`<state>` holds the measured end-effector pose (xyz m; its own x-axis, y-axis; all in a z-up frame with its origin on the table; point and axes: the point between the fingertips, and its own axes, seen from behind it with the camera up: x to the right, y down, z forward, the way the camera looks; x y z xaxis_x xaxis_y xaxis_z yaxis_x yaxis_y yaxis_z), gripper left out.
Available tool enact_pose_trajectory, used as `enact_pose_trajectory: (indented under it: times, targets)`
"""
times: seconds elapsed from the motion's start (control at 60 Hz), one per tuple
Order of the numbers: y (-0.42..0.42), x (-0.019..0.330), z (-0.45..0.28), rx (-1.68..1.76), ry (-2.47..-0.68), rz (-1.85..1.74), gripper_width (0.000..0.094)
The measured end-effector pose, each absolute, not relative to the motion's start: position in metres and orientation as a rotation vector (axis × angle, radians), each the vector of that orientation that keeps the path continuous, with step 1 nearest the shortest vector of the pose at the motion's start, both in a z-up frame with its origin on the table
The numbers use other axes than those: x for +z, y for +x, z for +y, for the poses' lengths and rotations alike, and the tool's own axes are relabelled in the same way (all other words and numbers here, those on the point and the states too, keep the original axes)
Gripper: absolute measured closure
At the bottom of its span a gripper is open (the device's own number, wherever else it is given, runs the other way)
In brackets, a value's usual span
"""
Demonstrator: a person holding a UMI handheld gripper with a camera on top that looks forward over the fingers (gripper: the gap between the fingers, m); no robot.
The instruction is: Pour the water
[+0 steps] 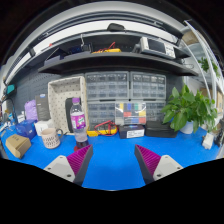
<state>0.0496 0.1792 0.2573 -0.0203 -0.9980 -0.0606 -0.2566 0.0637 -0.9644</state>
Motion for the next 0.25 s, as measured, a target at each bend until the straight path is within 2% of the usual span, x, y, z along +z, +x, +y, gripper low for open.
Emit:
enact_pose_trajectory:
  times: [0.25]
  targets:
    - [0.0452, 0.259, 0.1782, -1.035, -1.334, 1.434, 0.0077]
